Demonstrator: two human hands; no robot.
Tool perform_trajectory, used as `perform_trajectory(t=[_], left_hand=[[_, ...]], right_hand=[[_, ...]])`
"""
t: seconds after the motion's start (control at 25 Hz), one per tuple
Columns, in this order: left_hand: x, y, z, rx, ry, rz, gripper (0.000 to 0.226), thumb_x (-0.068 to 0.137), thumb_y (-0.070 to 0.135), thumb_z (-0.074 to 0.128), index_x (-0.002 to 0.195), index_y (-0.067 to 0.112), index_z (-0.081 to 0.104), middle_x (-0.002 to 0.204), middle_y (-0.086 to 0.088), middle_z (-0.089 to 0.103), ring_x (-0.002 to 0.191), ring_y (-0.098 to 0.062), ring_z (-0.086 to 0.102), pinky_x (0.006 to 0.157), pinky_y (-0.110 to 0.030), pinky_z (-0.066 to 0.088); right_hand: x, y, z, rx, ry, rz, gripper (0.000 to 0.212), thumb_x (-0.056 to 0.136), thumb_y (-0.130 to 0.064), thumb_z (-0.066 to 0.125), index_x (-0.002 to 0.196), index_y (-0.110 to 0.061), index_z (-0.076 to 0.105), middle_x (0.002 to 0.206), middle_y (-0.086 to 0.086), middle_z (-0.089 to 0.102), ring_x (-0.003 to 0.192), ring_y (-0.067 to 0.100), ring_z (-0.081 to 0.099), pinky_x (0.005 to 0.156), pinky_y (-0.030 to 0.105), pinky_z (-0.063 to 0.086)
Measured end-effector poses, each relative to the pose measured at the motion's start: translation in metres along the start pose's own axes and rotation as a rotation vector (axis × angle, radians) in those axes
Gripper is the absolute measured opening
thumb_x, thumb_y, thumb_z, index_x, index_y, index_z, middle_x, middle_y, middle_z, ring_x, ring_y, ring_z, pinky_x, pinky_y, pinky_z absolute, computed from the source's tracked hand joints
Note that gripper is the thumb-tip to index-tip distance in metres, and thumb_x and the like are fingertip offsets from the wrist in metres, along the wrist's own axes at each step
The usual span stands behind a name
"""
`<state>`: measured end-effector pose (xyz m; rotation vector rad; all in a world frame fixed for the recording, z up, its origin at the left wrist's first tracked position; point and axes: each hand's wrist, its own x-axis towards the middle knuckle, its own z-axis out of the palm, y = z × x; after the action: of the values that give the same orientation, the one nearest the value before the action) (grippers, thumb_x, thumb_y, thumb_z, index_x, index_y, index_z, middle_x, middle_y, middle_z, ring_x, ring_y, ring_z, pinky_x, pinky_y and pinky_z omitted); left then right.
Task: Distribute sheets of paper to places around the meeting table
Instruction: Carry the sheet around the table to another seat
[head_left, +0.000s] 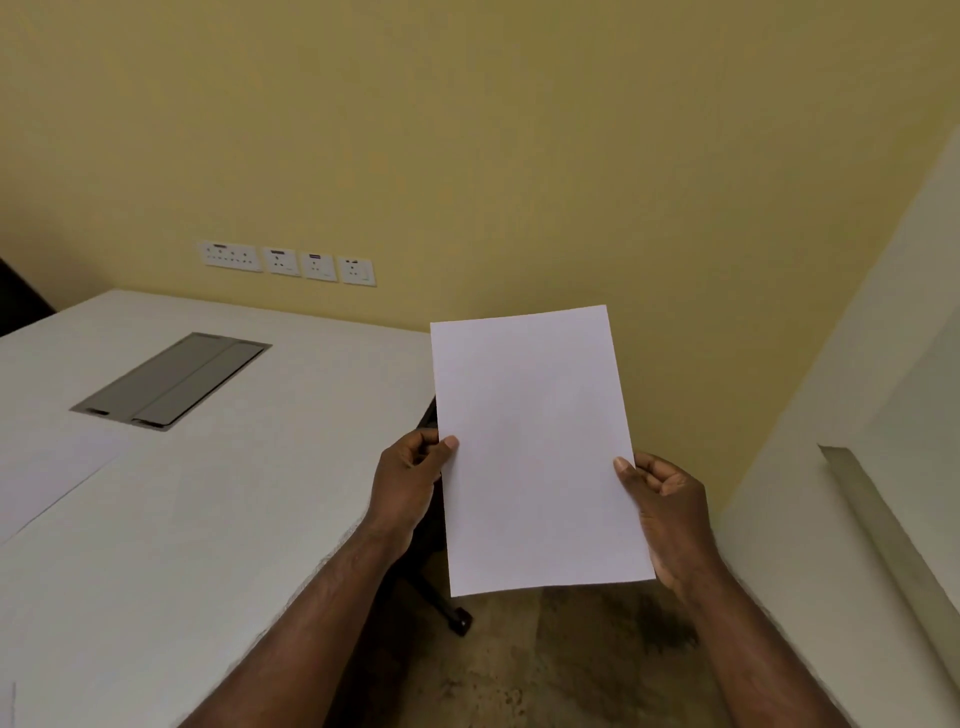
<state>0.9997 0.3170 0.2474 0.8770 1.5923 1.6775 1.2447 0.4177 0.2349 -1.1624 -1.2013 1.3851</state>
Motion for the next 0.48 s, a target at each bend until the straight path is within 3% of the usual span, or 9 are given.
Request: perform_trajectory(t=[0.32, 0.48], left_hand=[[0.097, 0.001, 0.028, -0.033, 0.256, -0.003, 0.01, 0.091, 0.024, 0.063, 0.091, 0.023, 0.073, 0.09, 0.009, 0.077, 0.078, -0.004, 0.071, 0.058, -0.012, 0.05], [0.148, -0.006, 0.016, 0.008, 0.393, -0.003, 0.01, 0.09, 0.027, 0.064, 0.09, 0.025, 0.073, 0.09, 0.011, 0.076, 0.079, -0.002, 0.068, 0.063, -0.015, 0.05]], right_hand=[[0.161, -0.024, 0.046, -0.036, -0.243, 0.003, 0.027, 0.084, -0.016, 0.072, 0.111, -0.01, 0.069, 0.104, 0.007, 0.075, 0.096, 0.024, 0.071, 0.093, 0.044, 0.054], [0.23, -0.027, 0.097, -0.083, -0.38, -0.002, 0.023, 0.085, -0.018, 0.071, 0.107, -0.011, 0.071, 0.103, 0.008, 0.075, 0.087, 0.022, 0.072, 0.079, 0.036, 0.057]])
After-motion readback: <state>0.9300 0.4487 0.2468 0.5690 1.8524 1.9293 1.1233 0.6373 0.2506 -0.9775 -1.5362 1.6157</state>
